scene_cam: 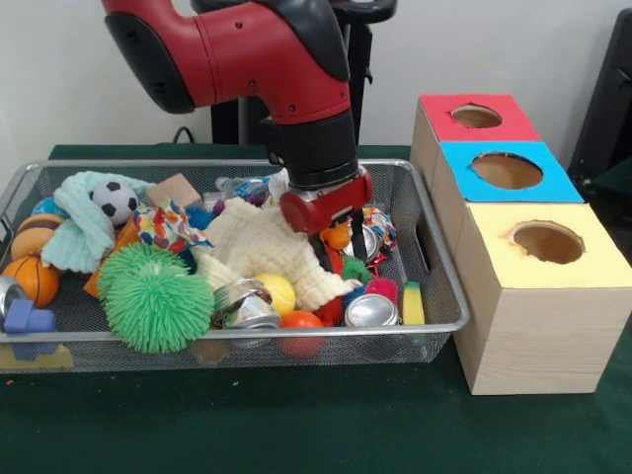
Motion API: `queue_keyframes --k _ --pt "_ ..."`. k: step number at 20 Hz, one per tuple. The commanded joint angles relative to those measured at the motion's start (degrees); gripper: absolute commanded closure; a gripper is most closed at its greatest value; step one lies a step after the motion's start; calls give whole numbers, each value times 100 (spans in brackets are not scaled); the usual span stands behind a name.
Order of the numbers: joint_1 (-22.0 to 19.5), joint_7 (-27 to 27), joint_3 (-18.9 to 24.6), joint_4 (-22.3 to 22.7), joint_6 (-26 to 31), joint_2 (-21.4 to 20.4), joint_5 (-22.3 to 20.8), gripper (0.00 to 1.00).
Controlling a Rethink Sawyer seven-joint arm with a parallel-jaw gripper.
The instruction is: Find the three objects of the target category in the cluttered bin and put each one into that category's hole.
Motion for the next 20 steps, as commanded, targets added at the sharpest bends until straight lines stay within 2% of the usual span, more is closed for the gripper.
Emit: queue_keyframes --k 1,5,10,20 --pt "-163 -23 57 -502 1033 -295 331 0" --pt "-213 -121 115 -475 1189 -412 409 0" --pt "-194 -105 51 -498 1088 -311 310 0" --pt "-281 39 -142 -897 38 787 -308 0"
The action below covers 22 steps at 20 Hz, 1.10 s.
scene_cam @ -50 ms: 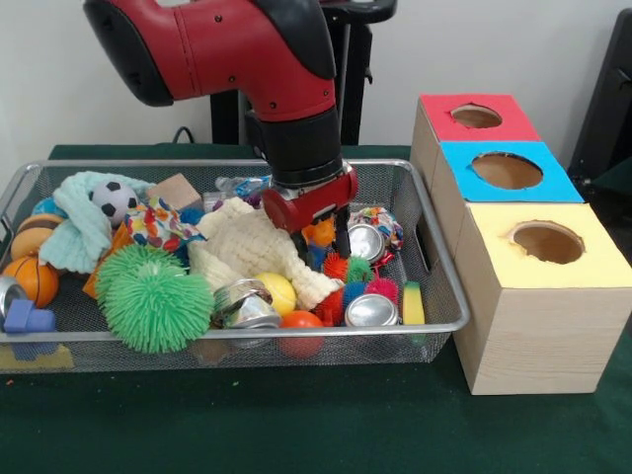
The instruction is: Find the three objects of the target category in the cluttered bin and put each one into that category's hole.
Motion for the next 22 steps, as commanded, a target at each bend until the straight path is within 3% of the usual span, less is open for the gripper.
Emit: queue_keyframes --k 1,15,22 --pt "-189 28 -174 -836 -445 864 -562 0" --pt "-495 -232 -33 -1175 -960 1596 -851 0" --pt "-691 -325 209 -1121 -1069 1685 -1021 0"
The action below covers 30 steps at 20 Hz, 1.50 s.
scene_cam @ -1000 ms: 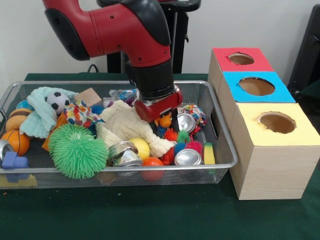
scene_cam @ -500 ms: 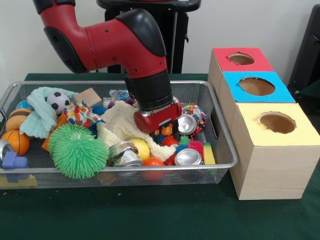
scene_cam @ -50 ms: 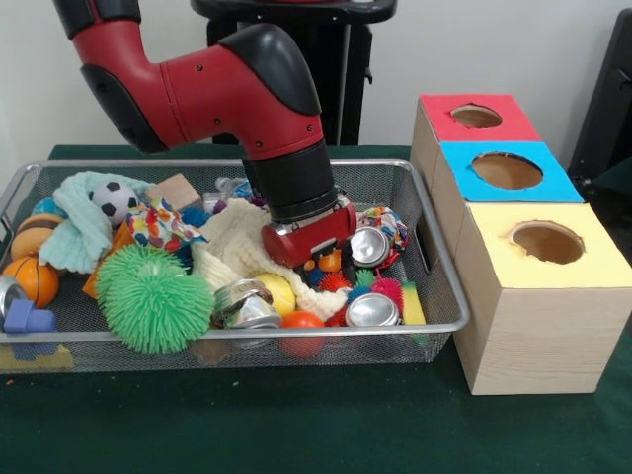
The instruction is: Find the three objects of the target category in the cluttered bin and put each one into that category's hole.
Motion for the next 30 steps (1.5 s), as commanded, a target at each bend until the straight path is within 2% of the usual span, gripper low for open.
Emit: queue_keyframes --k 1,11,15,16,20,23,26,30 --pt "-197 -284 -71 -881 -231 903 -889 100" --pt "-164 -246 -76 -857 -66 876 -909 100" --pt "-89 -131 -131 -845 44 757 -784 100" --pt "-123 -161 -95 -758 206 626 -681 100" --pt "-361 -406 196 -182 1165 -356 -86 100" --pt "-470 -677 344 -22 1880 -864 246 100" --pt "-634 -897 559 118 2300 -1172 437 100" --pt "-854 -1118 777 271 2656 -1397 480 100"
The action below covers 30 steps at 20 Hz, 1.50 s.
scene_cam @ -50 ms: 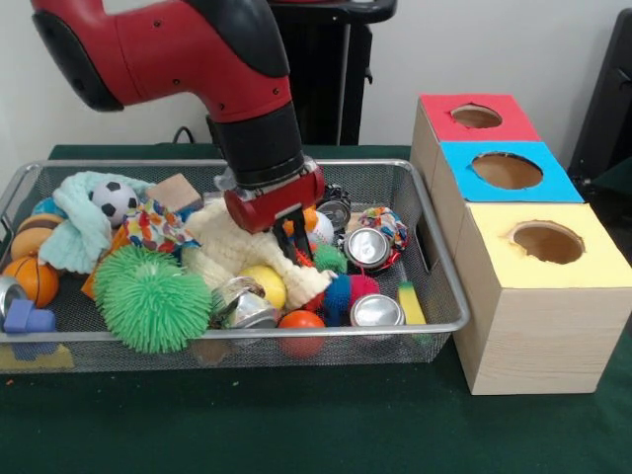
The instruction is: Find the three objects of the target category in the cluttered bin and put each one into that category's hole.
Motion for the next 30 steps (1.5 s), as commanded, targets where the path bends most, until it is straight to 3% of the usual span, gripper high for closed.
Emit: queue_keyframes --k 1,7,14,19,30 --pt "-459 -1175 412 53 1179 -681 224 100" --pt "-721 -1493 791 136 1906 -1076 364 100" --pt "-844 -1716 1113 -87 2769 -1368 583 100" --pt "-935 -2023 1204 -347 3178 -1349 467 100" --pt "-1105 -2252 1362 -533 3423 -1091 222 100"
